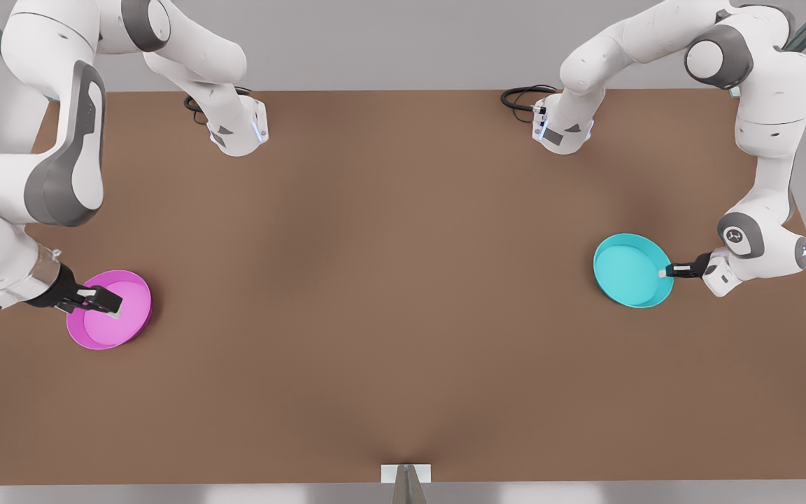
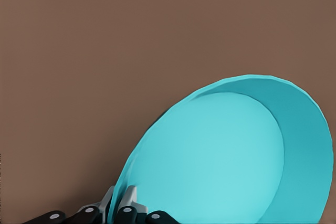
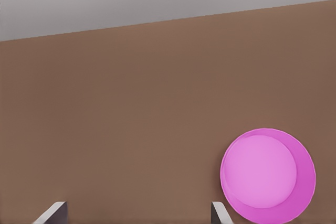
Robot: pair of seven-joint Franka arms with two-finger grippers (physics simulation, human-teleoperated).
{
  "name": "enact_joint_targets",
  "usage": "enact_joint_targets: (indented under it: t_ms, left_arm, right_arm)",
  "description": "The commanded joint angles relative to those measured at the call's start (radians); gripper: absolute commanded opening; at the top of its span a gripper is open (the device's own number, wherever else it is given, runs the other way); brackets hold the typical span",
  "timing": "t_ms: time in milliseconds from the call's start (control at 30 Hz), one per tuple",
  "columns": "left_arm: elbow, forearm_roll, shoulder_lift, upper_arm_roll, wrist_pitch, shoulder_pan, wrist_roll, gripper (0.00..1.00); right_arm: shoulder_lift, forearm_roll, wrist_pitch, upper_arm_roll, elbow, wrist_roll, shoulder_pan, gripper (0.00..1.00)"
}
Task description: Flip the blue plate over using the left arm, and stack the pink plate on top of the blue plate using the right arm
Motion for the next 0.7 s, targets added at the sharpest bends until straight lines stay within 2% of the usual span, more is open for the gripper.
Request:
enact_joint_targets:
  t_ms: [0, 433, 667]
  left_arm:
    - [0.000, -0.012, 0.000, 0.000, -0.003, 0.000, 0.001, 0.21]
    - [0.002, -0.021, -0.075, 0.000, -0.090, -0.015, -0.006, 0.21]
    - [0.002, -0.029, -0.129, 0.009, -0.112, -0.083, -0.008, 0.21]
  right_arm:
    - [0.000, 0.000, 0.000, 0.000, 0.000, 0.000, 0.000, 1.00]
    - [0.009, 0.002, -0.003, 0.000, -0.002, -0.064, -0.028, 1.00]
    - [0.009, 0.000, -0.006, 0.000, -0.003, -0.066, -0.029, 1.00]
